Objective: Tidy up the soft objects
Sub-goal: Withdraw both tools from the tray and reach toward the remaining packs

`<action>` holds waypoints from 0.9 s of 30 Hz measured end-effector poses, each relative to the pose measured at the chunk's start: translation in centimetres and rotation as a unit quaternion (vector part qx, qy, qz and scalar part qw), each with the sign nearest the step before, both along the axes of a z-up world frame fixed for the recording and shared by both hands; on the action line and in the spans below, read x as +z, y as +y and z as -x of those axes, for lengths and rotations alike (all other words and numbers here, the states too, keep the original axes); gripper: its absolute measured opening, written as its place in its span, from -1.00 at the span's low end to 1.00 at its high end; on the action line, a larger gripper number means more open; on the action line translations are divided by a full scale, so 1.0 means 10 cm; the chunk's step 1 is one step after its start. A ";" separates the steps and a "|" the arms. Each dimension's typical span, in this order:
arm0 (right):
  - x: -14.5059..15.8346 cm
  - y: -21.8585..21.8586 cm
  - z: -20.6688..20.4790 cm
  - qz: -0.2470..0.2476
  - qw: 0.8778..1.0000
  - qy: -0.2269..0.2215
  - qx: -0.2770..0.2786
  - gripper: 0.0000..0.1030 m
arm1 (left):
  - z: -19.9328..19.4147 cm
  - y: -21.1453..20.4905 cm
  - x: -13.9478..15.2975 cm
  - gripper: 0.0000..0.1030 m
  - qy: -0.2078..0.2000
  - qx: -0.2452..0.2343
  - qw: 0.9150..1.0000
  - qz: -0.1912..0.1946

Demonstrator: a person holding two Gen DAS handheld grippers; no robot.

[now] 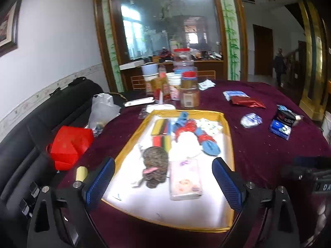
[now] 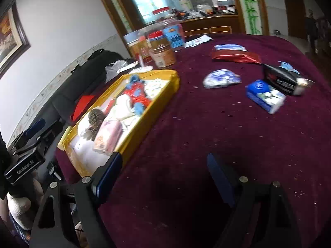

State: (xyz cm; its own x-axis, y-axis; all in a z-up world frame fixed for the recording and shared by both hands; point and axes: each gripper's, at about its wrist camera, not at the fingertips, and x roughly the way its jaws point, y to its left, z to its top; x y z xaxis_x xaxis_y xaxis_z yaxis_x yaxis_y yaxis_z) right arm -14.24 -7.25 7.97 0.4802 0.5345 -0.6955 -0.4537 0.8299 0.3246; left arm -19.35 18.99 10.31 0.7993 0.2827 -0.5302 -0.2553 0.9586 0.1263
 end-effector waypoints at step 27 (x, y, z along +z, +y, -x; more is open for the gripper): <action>0.04 -1.36 -0.39 -0.044 0.989 -0.009 -0.141 0.63 | -0.34 -0.77 -0.20 0.88 0.073 -0.108 0.991 0.008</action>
State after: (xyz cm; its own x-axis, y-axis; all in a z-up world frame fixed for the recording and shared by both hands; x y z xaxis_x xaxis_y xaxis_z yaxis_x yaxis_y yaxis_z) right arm -10.36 -20.90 8.37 0.6308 0.4361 -0.6419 -0.2144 0.8929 0.3960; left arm -15.93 11.24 8.29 0.7547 0.1039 -0.6478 -0.0241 0.9911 0.1309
